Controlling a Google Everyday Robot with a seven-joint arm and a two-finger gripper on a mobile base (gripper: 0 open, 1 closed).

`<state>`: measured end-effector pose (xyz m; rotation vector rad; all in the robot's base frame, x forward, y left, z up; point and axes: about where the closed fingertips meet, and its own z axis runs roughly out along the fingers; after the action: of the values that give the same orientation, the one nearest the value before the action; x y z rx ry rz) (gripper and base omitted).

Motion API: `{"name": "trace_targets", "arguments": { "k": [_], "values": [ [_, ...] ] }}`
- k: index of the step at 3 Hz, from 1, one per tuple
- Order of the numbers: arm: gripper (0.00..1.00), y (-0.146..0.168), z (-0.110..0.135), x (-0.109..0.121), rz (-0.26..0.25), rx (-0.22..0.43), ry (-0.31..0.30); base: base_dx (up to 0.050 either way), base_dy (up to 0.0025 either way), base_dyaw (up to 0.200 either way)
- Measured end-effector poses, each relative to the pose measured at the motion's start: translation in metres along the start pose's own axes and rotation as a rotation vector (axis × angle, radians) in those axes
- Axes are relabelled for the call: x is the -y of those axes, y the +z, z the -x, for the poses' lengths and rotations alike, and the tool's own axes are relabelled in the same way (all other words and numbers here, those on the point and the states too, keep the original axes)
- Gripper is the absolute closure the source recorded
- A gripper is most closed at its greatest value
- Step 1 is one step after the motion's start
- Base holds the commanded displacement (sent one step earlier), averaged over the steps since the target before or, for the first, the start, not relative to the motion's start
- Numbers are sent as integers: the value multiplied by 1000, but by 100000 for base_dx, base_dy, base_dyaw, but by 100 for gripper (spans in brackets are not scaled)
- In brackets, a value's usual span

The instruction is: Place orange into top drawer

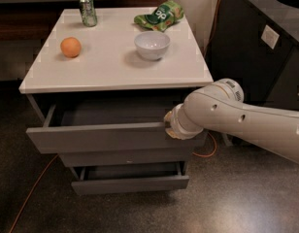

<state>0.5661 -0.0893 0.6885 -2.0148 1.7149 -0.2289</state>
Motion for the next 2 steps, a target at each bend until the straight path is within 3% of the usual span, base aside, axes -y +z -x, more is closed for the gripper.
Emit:
{"name": "trace_targets", "arguments": {
  "k": [1,2],
  "values": [
    [100,-5,7,-22,-13,17,-11,0,0,0],
    [100,-5,8,-22,-13,17,-11,0,0,0]
  ]
}}
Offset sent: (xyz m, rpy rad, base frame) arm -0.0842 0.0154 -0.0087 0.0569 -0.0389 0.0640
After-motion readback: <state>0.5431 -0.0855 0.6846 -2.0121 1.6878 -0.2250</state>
